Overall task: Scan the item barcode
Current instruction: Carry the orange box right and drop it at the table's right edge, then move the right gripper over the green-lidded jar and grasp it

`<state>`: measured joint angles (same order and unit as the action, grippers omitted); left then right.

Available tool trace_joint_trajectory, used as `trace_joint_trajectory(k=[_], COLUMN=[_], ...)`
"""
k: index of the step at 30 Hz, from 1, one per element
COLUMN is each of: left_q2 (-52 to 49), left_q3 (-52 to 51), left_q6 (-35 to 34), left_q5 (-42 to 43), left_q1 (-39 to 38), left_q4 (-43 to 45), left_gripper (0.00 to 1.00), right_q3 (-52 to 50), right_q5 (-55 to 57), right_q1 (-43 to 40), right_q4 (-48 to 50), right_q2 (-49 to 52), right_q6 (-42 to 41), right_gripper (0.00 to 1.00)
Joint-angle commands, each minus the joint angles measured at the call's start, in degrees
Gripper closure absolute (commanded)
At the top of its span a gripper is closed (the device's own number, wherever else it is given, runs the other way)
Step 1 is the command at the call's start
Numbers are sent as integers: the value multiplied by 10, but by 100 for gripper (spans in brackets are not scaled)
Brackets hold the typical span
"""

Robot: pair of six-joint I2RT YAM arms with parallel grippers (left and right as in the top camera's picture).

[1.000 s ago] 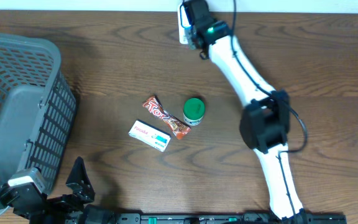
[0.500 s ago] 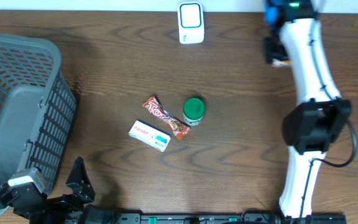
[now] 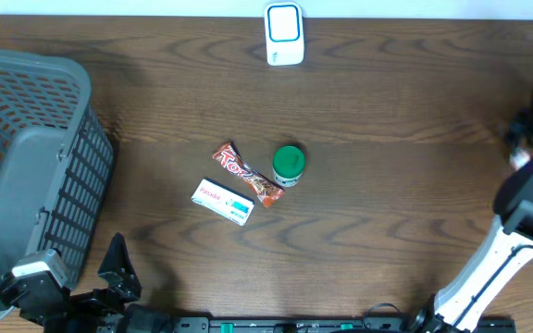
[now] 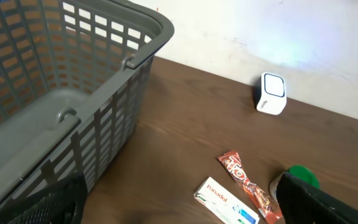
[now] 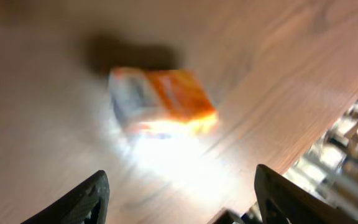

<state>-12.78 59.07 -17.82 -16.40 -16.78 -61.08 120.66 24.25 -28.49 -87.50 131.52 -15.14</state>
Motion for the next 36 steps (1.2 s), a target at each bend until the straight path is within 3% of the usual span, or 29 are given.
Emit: trace_joint_trajectory(k=[1,3,7,16,20,25,29,36], left_q2=[0,0,0,0,0,0,0,0], left_q3=[0,0,0,0,0,0,0,0], left_q6=[-1,-1,-1,-1,-1,-1,-1,-1], left_q5=[3,3,3,3,3,3,3,3], left_q1=[0,0,0,0,0,0,0,0], left_q4=[2,2,2,2,2,2,2,2], left_gripper=[3,3,3,3,3,2,3,3], right_q3=[-27,-40,-35,50,68,68,68,69], right_q5=[7,5,-55,-216,-250,-267,-310,-336], right_q1=[-34,-56,-83,-29,60,230,355,499], right_q4=[14,25,28,-16,-31,-37,-11,27], right_q2=[1,1,0,-8,-28,-40,-41,-47], right_q6=[-19,-22,-22,-20,-32,-63,-60,-76], right_gripper=[32,31,12,11,15,18,17,15])
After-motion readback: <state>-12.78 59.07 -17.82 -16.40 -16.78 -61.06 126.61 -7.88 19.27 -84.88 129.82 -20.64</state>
